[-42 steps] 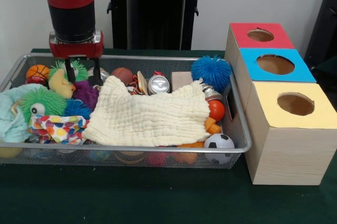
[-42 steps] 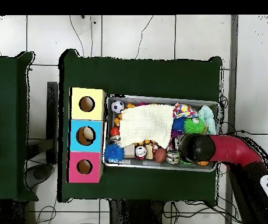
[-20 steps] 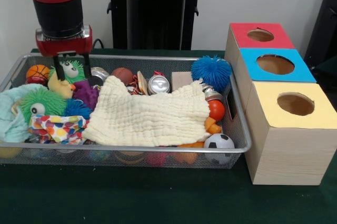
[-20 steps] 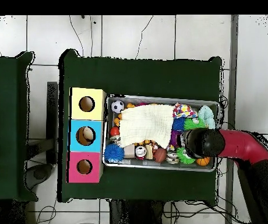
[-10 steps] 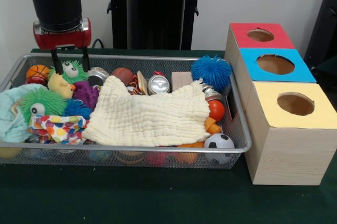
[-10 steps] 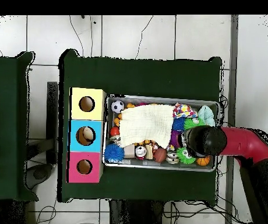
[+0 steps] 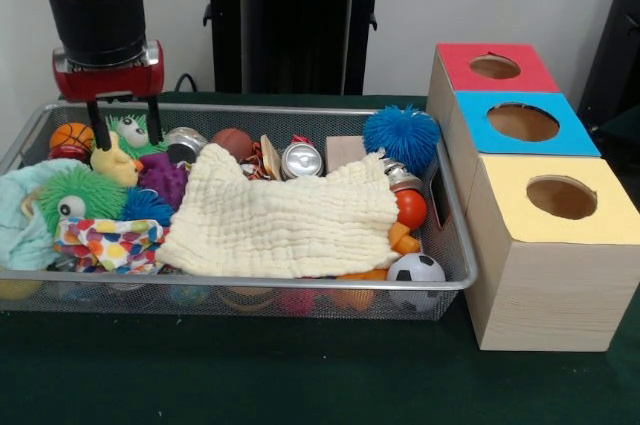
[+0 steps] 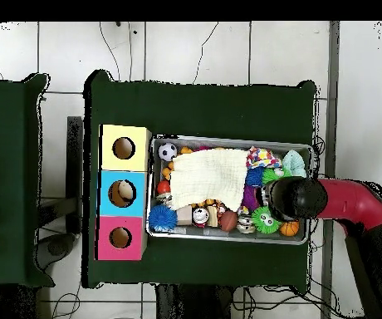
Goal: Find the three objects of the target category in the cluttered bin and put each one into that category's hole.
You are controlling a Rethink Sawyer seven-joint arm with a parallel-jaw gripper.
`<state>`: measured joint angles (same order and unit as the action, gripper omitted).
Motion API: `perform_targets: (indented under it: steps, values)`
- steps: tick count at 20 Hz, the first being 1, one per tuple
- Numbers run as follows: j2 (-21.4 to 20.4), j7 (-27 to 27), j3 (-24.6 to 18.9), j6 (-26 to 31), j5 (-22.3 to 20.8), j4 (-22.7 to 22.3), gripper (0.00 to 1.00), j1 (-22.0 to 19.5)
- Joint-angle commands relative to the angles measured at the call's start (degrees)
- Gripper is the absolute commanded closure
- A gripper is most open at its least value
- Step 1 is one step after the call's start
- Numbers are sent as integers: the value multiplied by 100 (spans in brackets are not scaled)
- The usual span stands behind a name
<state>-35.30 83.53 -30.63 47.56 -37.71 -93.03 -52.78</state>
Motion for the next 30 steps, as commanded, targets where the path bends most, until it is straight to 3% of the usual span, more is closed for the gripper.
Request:
perform_targets:
  steps: [1,9,17,25,30]
  values:
    - [463,-2135,-396,204,-572,446,0,-216]
    - [603,-2198,-386,188,-776,569,0,-213]
    - [1019,-2186,-131,290,-1108,765,0,-45]
    - [1498,-2607,-53,909,-1160,1205,0,64]
    - [1581,-2743,-14,1200,-1165,1421,0,188]
